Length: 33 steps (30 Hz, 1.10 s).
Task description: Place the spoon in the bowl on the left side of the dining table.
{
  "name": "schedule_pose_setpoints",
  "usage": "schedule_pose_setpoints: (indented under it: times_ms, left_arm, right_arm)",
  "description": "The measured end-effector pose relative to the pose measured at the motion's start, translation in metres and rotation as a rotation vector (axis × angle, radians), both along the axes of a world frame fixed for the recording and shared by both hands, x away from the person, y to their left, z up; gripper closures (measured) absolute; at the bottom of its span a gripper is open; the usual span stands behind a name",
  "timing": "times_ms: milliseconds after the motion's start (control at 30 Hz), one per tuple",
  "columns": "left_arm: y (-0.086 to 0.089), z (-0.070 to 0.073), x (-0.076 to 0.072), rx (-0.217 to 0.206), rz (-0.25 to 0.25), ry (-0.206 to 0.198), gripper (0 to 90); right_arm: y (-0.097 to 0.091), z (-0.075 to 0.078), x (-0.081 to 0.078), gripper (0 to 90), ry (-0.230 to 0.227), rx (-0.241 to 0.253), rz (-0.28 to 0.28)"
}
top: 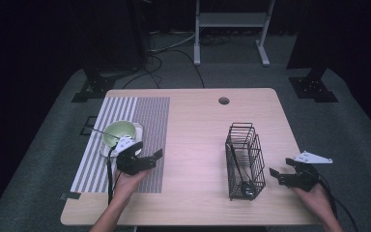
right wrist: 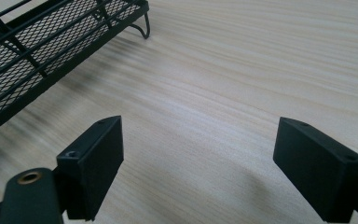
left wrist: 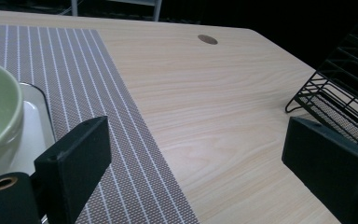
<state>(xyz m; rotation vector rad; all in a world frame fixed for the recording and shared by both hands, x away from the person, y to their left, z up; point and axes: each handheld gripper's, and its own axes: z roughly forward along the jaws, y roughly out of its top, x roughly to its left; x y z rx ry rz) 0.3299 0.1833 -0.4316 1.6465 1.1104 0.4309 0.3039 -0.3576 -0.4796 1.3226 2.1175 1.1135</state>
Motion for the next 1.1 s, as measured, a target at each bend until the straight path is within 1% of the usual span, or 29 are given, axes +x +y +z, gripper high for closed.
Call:
schedule_pose_setpoints:
  times_ms: [333,600,700,833,1033,1100]
  left_arm:
    - [-0.015,-0.001,0.001,0.005,-0.030,0.001,7.0]
    - [-0.032,0.000,0.002,0.008,-0.061,-0.008,7.0]
    - [-0.038,0.000,0.002,0.019,-0.076,-0.010,7.0]
    - [-0.045,-0.001,0.002,0.020,-0.090,-0.005,7.0]
    - [-0.051,-0.004,0.001,0.016,-0.098,-0.006,7.1]
    - [-0.051,-0.006,0.000,0.012,-0.101,0.000,7.1]
  right_arm:
    - [0.000,0.000,0.000,14.8,0.000,-0.002,0.003]
    - [0.000,0.000,0.000,14.8,0.000,-0.001,0.005]
    - [0.000,0.000,0.000,14.8,0.000,0.000,0.005]
    - [0.000,0.000,0.000,14.8,0.000,0.001,0.004]
    - [0.000,0.000,-0.001,14.8,0.000,0.001,0.004]
    - [-0.001,0.000,-0.001,14.8,-0.002,0.001,0.003]
